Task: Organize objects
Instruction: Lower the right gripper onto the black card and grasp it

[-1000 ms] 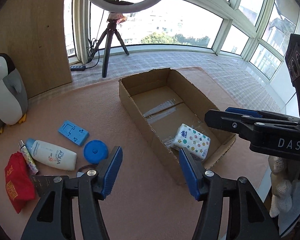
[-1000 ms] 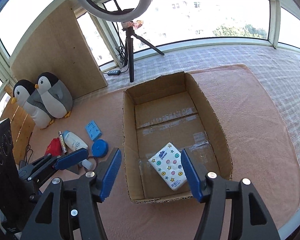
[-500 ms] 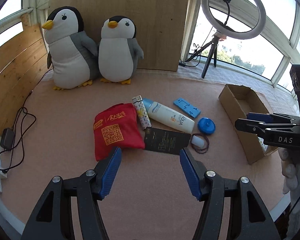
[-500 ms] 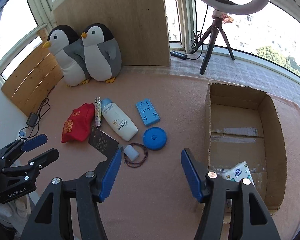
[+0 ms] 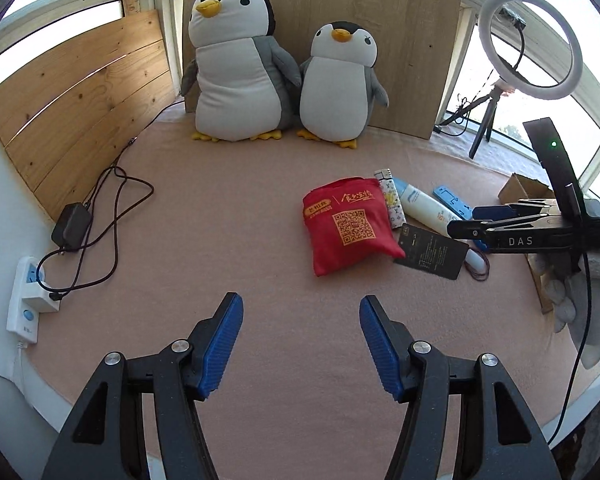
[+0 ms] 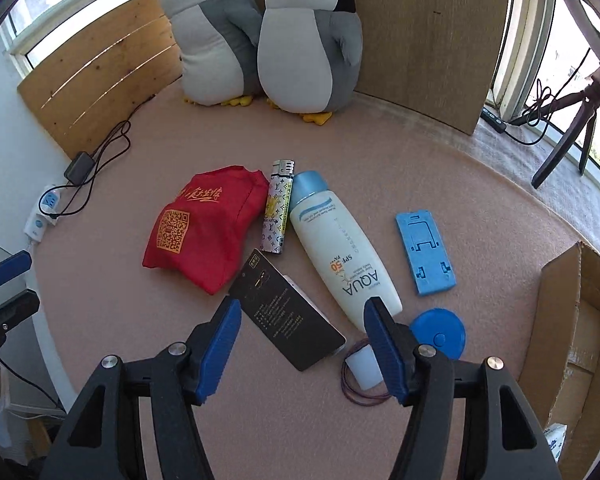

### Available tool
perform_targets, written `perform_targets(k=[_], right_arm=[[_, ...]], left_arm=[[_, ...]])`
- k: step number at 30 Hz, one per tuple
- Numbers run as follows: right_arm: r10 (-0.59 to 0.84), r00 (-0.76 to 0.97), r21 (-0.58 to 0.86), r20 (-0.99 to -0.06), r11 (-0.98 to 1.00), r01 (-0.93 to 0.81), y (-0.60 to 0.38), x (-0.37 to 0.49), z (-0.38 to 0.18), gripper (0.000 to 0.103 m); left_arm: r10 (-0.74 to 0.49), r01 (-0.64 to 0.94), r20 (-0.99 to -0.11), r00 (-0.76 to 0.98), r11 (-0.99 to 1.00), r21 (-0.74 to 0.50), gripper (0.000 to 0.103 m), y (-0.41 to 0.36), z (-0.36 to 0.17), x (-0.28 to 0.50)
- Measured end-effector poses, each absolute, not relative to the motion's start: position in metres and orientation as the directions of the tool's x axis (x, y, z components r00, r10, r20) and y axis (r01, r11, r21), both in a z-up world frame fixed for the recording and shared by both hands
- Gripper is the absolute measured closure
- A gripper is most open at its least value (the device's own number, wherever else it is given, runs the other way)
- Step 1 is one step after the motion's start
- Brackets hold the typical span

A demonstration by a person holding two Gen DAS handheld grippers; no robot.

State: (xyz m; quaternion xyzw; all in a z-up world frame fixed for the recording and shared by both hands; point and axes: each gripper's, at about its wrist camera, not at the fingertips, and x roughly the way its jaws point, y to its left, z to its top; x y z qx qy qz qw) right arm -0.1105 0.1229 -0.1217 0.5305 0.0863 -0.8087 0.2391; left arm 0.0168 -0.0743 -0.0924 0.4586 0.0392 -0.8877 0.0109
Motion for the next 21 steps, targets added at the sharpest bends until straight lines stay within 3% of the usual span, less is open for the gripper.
perform_targets(k=[21], right_arm=[[-0.238,-0.188,0.113,-0.953,-0.854,0.509,0.087,-0.111,-0.171,0.043]], left_arm=[[0.087,0.011,-0.832,-0.547,-0.994,-0.111,0.039,-0.077,-0.110,-0.011]])
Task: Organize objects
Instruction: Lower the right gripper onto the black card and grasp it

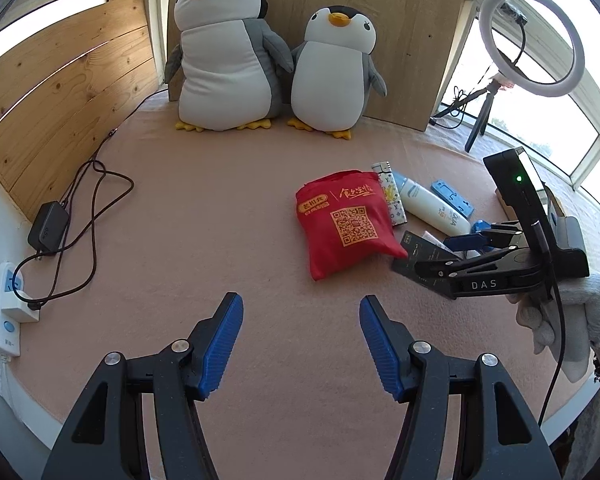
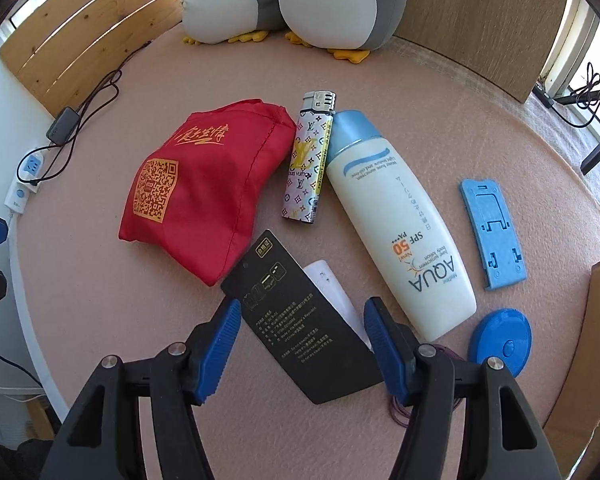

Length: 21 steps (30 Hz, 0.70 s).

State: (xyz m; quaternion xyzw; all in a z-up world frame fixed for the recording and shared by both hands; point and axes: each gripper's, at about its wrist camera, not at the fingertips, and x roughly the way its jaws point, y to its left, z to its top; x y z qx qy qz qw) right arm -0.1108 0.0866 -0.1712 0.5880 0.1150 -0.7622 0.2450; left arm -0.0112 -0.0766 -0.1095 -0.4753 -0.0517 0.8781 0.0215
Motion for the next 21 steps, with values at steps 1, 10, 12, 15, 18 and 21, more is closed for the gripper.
perform_targets(k=[1,10,12,15,18,21], right_arm=[[-0.242,-0.189,0.113,-0.952,-0.849,0.516,0.086,-0.109,-0.170,0.043],[-0.226,-0.151,0.114,-0.962,-0.838,0.533,0.078,-0.106,-0.174,0.043],[-0.231,-0.132,0.126,-0.964,-0.833,0.539,0.074,-0.102,-0.178,0.043],[-0.230,-0.128,0.123,-0.965,-0.824,0.554,0.068,-0.097,-0.179,0.042],[-0.235,-0.115,0.133,-0.965,-0.820,0.557,0.066,-0.094,-0.178,0.042],[-0.251,-0.125,0.148,-0.960,-0.831,0.537,0.073,-0.094,-0.172,0.042]], left_arm=[[0.089,0.007,-0.833,-0.547,-0.994,-0.111,0.039,-0.076,-0.110,-0.012],[0.084,-0.012,-0.832,-0.548,-0.996,-0.092,0.039,-0.074,-0.111,-0.014],[0.087,-0.014,-0.831,-0.549,-0.995,-0.095,0.039,-0.075,-0.110,-0.014],[0.089,-0.011,-0.832,-0.548,-0.995,-0.099,0.039,-0.076,-0.111,-0.014],[0.091,-0.013,-0.831,-0.548,-0.995,-0.100,0.039,-0.077,-0.112,-0.014],[0.095,-0.015,-0.827,-0.554,-0.994,-0.104,0.039,-0.079,-0.111,-0.012]])
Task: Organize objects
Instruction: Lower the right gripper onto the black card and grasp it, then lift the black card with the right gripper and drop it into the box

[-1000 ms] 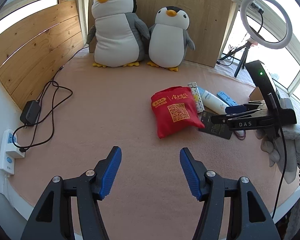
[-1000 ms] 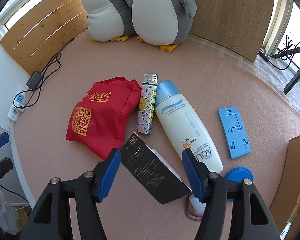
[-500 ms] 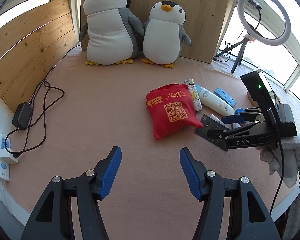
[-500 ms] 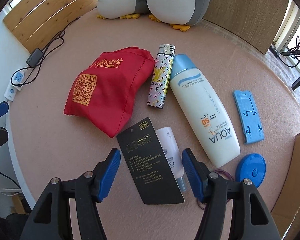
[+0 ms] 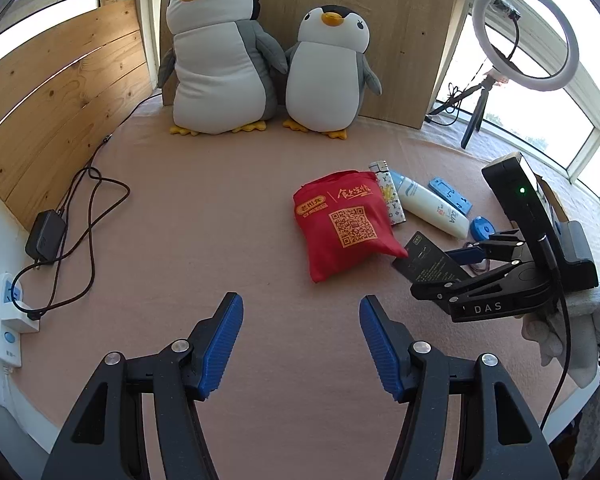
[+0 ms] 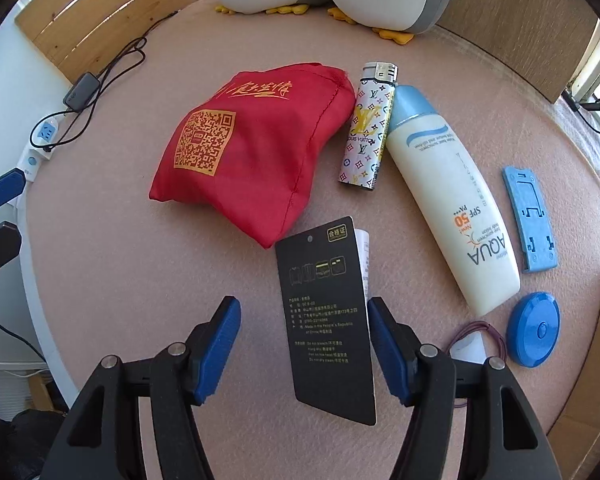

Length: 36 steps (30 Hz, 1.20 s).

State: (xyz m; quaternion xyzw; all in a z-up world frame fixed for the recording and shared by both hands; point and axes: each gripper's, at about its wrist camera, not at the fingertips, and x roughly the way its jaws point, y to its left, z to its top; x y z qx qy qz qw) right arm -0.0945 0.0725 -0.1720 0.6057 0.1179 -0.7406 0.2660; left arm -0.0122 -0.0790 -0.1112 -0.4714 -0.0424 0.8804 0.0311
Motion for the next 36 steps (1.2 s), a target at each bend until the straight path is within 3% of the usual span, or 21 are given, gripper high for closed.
perform_targets(k=[2,3,4,6,22,36], right_arm=[[-0.236,-0.113,0.148,-0.965,-0.848,0.509,0.079,-0.096,-0.175,0.043],[-0.237,-0.109,0.153,-0.965,-0.853,0.499,0.082,-0.096,-0.176,0.048],[-0.248,-0.103,0.166,-0.963,-0.852,0.497,0.084,-0.095,-0.177,0.062],[-0.263,-0.096,0.183,-0.960,-0.848,0.497,0.087,-0.090,-0.174,0.076],[-0.261,-0.147,0.153,-0.954,-0.847,0.509,0.076,-0.074,-0.166,0.087],[-0.328,-0.172,0.219,-0.929,-0.861,0.459,0.080,-0.063,-0.151,0.100]], left_arm=[[0.094,-0.012,-0.827,-0.554,-0.994,-0.105,0.039,-0.081,-0.111,-0.012],[0.095,-0.011,-0.826,-0.555,-0.994,-0.107,0.039,-0.082,-0.111,-0.011],[0.095,-0.009,-0.826,-0.556,-0.994,-0.108,0.039,-0.083,-0.111,-0.011],[0.097,-0.007,-0.825,-0.556,-0.994,-0.112,0.039,-0.084,-0.112,-0.011],[0.109,-0.036,-0.835,-0.539,-0.994,-0.106,0.039,-0.076,-0.121,-0.010],[0.113,-0.057,-0.832,-0.542,-0.994,-0.098,0.039,-0.065,-0.119,-0.010]])
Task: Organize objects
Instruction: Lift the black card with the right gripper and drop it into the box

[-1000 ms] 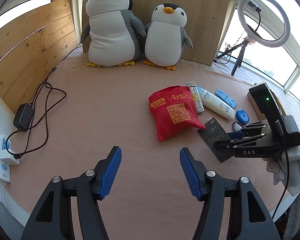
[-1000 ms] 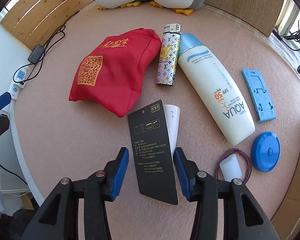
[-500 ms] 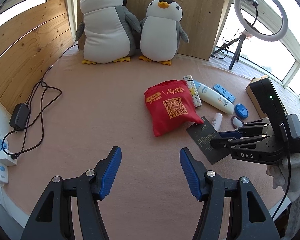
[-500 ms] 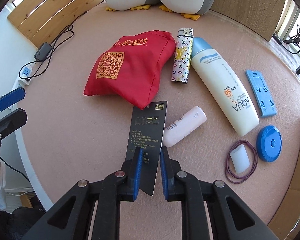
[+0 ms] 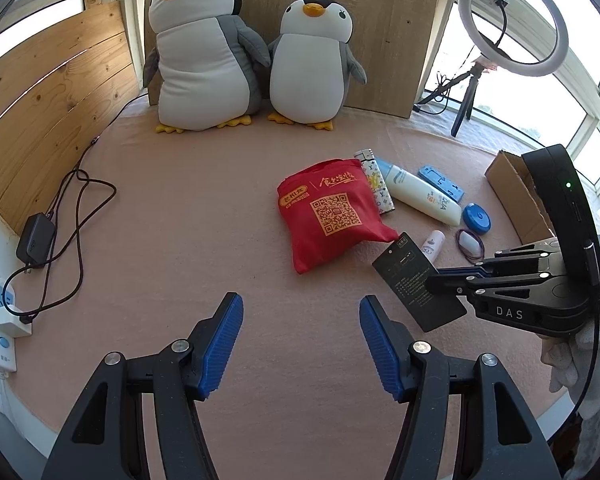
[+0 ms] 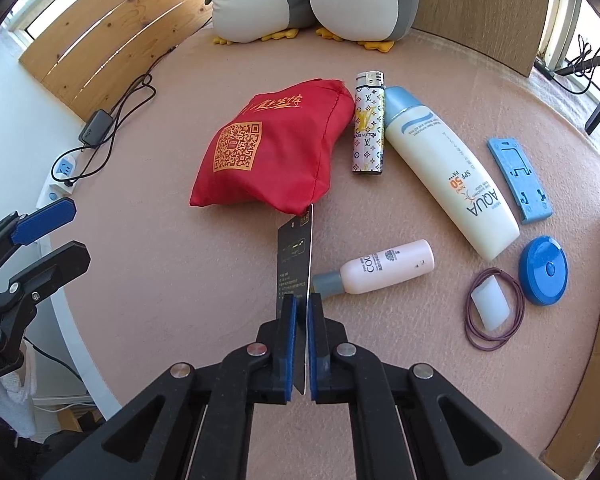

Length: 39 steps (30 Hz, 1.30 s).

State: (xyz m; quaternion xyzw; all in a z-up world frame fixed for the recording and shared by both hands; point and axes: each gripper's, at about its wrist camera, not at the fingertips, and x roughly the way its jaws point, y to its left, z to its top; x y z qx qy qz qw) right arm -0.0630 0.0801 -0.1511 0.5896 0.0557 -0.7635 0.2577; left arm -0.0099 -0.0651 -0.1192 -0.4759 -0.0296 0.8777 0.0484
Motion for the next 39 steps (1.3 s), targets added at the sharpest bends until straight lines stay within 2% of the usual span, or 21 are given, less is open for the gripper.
perform_targets(k=[3,14,25,32,39], right_arm=[[-0.331,-0.191,0.219,-0.924,-0.868,0.445,0.087,-0.057,-0.145,0.102],[-0.317,-0.328,0.213,-0.890,-0.925,0.315,0.162,-0.033,-0.105,0.102],[-0.177,-0.497,0.172,-0.850,-0.983,0.057,0.293,-0.019,-0.062,0.102],[-0.085,-0.537,0.154,-0.839,-0.984,-0.085,0.357,-0.025,-0.059,0.102],[-0.032,-0.536,0.131,-0.844,-0.980,-0.148,0.386,-0.031,-0.064,0.103]], left_arm=[[0.117,-0.065,-0.834,-0.540,-0.993,-0.096,0.039,-0.058,-0.120,-0.012],[0.155,-0.165,-0.837,-0.525,-0.983,-0.078,0.039,-0.002,-0.125,-0.026],[0.183,-0.246,-0.842,-0.507,-0.967,-0.062,0.039,0.055,-0.133,-0.040],[0.174,-0.250,-0.846,-0.504,-0.967,-0.050,0.039,0.065,-0.137,-0.046],[0.154,-0.236,-0.852,-0.501,-0.971,-0.036,0.039,0.063,-0.141,-0.050]])
